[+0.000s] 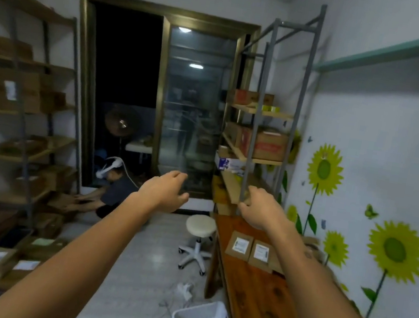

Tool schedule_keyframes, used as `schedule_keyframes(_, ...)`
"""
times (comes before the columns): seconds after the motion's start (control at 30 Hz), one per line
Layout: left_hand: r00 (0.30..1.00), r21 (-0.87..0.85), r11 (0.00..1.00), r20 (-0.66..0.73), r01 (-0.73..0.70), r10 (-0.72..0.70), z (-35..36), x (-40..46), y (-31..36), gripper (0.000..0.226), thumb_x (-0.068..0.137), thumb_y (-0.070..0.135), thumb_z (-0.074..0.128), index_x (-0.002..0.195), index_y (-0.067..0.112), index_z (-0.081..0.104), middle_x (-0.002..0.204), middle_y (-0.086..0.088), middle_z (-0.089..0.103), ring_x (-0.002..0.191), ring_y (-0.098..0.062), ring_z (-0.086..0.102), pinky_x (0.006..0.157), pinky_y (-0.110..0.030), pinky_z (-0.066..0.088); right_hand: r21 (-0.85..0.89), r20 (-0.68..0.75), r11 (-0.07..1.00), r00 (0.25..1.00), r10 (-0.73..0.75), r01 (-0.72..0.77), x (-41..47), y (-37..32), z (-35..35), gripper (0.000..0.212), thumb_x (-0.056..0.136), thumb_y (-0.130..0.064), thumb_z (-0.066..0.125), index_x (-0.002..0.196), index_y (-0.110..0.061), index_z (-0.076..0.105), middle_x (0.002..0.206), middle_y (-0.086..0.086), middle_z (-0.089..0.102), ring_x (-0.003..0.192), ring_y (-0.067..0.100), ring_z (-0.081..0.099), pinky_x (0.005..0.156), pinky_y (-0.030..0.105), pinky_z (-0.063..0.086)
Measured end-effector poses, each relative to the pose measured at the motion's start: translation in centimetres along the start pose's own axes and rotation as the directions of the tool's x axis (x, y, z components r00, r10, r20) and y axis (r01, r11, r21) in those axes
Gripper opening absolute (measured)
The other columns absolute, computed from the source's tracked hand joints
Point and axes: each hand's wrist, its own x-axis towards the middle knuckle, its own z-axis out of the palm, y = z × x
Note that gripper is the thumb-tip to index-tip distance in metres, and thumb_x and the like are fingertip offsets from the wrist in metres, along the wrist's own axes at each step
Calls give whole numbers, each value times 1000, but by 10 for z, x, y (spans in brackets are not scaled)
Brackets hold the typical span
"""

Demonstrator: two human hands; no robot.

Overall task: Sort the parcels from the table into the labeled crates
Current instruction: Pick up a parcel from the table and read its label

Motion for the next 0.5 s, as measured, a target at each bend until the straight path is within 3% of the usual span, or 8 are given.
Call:
schedule_keyframes(0.2, 993, -72, 996, 102, -44, 51, 92, 149, 1, 67, 103, 45, 45, 158, 18, 20, 165, -5, 20, 146, -27, 34, 114, -42, 35, 3, 53, 993, 992, 118, -119, 124, 63, 58, 42, 101, -37, 51, 136, -12, 49, 135, 15, 56, 119, 32, 57, 92, 40, 49)
schedule_keyframes(0.33, 985, -136, 989, 153, -57, 78, 154, 230, -14, 66, 103, 45, 44, 158, 18, 21, 165, -6, 22, 146, -27, 31, 117, -43, 33, 3, 80, 981, 978, 194, -195, 190, 94, 104, 57, 102, -38, 51, 151, -11, 37, 150, 16, 45, 134, 33, 48, 106, 42, 45)
schedule_keyframes(0.5, 954, -188, 978, 263, -94, 143, 246, 344, -46, 61, 102, 41, 48, 154, 16, 30, 159, -11, 33, 140, -30, 39, 113, -43, 37, 26, 139, 948, 941, 309, -316, 276, 138, 176, 48, 99, -38, 52, 139, -12, 48, 137, 16, 55, 121, 34, 55, 99, 45, 50)
